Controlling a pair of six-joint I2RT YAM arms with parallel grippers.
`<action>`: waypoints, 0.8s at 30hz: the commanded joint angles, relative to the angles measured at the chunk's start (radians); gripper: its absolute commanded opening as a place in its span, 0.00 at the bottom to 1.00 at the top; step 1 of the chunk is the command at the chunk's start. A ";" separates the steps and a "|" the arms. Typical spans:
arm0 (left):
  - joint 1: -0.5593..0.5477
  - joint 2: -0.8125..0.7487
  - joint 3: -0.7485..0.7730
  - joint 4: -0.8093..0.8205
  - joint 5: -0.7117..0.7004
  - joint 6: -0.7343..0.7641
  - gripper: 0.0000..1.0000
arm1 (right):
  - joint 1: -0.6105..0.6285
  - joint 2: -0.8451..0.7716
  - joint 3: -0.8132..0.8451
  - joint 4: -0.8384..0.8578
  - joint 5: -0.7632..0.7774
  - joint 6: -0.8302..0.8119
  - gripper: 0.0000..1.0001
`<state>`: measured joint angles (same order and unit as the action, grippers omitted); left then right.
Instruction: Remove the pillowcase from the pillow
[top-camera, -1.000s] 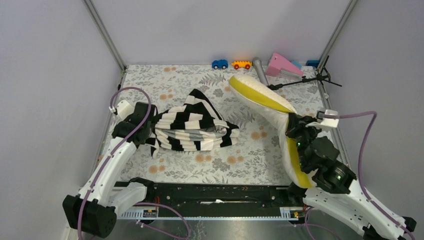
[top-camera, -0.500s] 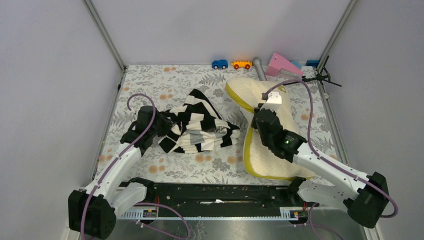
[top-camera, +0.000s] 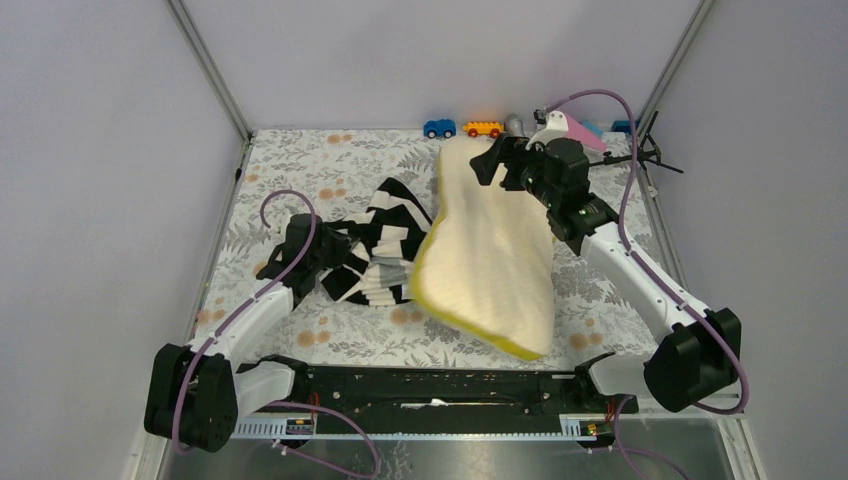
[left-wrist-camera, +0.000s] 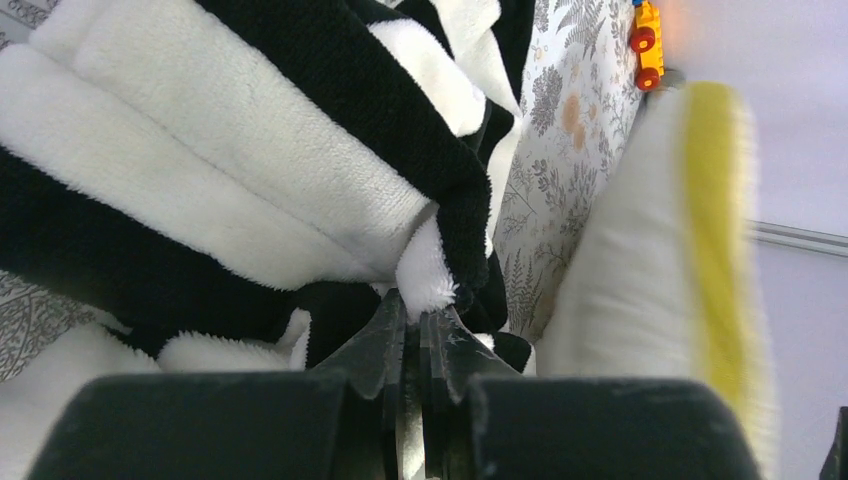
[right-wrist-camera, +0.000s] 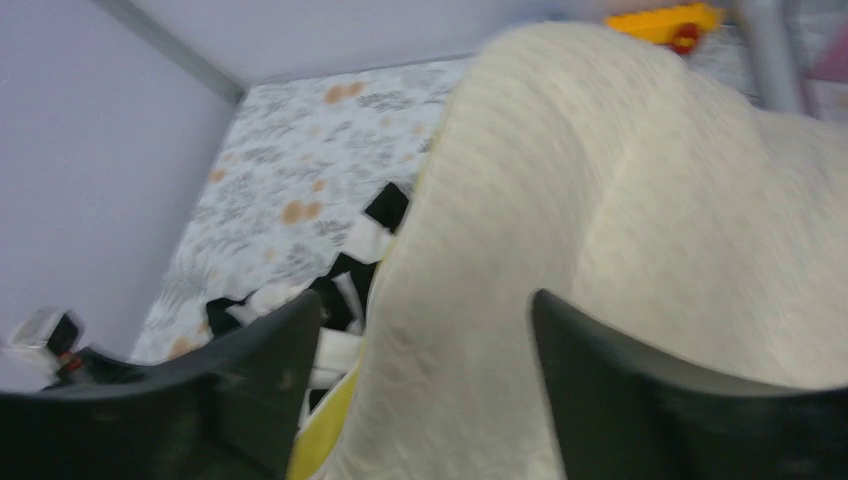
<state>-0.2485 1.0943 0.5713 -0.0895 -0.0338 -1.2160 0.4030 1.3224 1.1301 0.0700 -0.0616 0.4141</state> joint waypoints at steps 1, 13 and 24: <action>-0.003 0.033 0.021 0.141 -0.010 0.034 0.00 | -0.004 -0.076 -0.028 0.070 -0.047 -0.070 1.00; -0.032 0.098 -0.085 0.268 -0.045 0.024 0.00 | -0.004 -0.460 -0.457 0.170 0.194 -0.033 1.00; 0.009 0.316 0.483 0.134 -0.320 0.367 0.00 | -0.004 -0.631 -0.540 0.107 0.233 -0.040 1.00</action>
<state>-0.2539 1.4303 0.7788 0.0288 -0.2016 -1.0599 0.4030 0.7216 0.5613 0.1917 0.1413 0.3878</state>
